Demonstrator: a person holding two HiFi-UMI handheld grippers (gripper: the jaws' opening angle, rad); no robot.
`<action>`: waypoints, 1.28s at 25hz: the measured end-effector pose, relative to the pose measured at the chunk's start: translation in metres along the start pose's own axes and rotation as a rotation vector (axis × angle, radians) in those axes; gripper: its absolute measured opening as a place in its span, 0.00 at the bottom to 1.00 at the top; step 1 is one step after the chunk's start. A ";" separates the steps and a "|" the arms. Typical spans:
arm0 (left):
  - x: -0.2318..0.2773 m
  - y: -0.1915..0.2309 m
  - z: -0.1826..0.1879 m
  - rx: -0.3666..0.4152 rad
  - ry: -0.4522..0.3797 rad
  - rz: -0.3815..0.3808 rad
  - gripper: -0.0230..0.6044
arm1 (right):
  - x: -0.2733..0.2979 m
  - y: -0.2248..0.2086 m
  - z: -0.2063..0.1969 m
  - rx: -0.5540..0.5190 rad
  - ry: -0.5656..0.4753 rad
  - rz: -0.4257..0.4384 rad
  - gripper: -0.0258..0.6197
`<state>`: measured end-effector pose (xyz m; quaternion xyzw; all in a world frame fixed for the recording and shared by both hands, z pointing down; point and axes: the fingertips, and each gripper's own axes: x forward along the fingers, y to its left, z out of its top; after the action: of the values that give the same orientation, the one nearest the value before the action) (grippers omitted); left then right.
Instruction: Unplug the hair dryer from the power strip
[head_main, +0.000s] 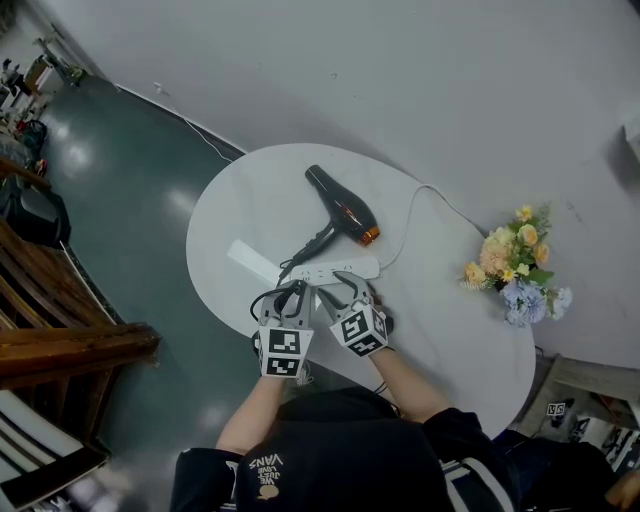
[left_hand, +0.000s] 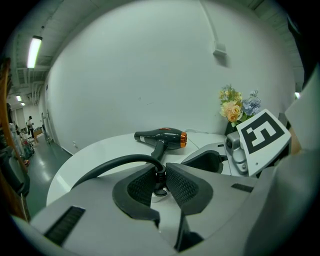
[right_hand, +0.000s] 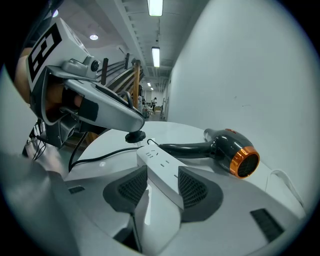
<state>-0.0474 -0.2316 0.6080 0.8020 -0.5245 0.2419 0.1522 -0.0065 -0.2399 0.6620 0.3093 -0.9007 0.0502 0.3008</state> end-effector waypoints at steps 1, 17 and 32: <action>-0.002 0.001 0.000 -0.002 -0.003 0.001 0.16 | 0.000 0.000 0.000 0.008 0.001 0.003 0.34; -0.050 0.014 0.001 -0.004 -0.055 0.005 0.16 | -0.041 0.008 0.027 0.157 -0.095 -0.060 0.34; -0.116 0.022 0.003 0.023 -0.133 -0.043 0.16 | -0.103 0.050 0.069 0.204 -0.238 -0.169 0.21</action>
<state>-0.1056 -0.1530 0.5422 0.8291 -0.5132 0.1907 0.1132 -0.0060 -0.1645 0.5518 0.4167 -0.8909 0.0789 0.1625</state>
